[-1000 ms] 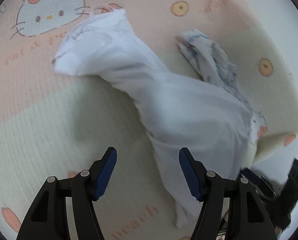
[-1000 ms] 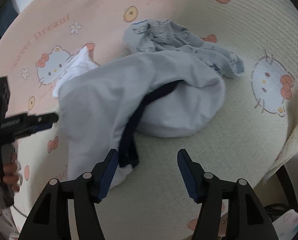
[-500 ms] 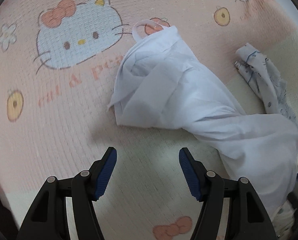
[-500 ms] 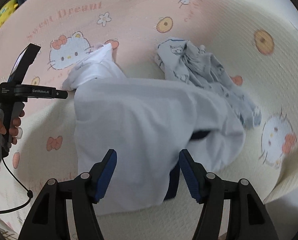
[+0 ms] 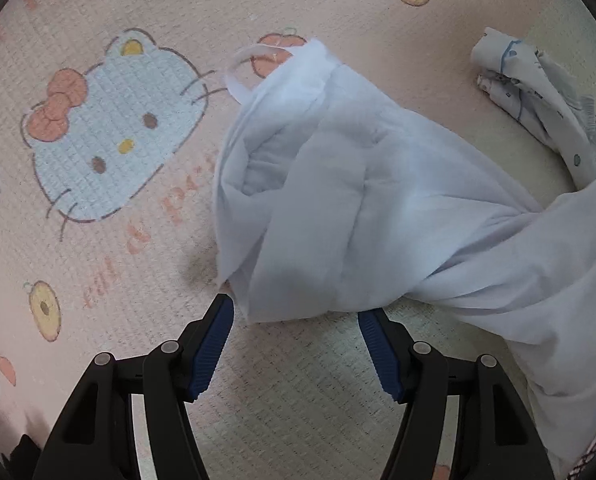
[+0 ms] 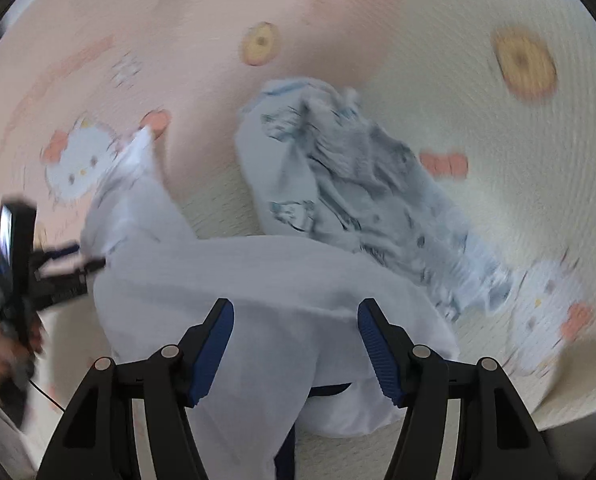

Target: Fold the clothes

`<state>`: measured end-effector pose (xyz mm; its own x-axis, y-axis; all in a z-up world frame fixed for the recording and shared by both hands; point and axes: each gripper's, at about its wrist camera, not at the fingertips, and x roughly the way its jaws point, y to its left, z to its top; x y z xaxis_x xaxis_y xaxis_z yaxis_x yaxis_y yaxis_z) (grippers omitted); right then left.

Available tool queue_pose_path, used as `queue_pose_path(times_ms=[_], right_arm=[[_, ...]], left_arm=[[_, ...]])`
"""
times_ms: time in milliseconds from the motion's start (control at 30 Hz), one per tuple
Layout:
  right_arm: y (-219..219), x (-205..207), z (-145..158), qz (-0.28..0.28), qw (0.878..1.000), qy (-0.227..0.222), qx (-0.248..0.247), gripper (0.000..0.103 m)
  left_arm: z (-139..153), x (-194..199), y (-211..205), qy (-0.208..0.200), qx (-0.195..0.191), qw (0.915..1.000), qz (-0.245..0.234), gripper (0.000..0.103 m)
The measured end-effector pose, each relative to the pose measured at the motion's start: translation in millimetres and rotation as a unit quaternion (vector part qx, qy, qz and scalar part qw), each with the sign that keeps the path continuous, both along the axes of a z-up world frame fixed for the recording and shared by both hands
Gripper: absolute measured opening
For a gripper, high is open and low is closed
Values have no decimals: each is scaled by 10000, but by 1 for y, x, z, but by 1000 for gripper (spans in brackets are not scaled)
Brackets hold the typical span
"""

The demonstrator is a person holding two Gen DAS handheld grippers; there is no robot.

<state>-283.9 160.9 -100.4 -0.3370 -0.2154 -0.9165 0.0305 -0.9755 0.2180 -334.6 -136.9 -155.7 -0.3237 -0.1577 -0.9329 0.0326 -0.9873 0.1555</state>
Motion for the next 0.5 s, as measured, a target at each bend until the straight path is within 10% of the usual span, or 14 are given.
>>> queue_pose_path(times_ms=[233, 500], right_arm=[[21, -13, -27, -466, 9917, -674, -988, 64], [24, -20, -33, -500, 9875, -937, -1168, 68]], left_arm=[[-4, -2, 9, 77, -456, 9986, -240, 62], [-5, -4, -10, 174, -65, 9998, 70, 62]])
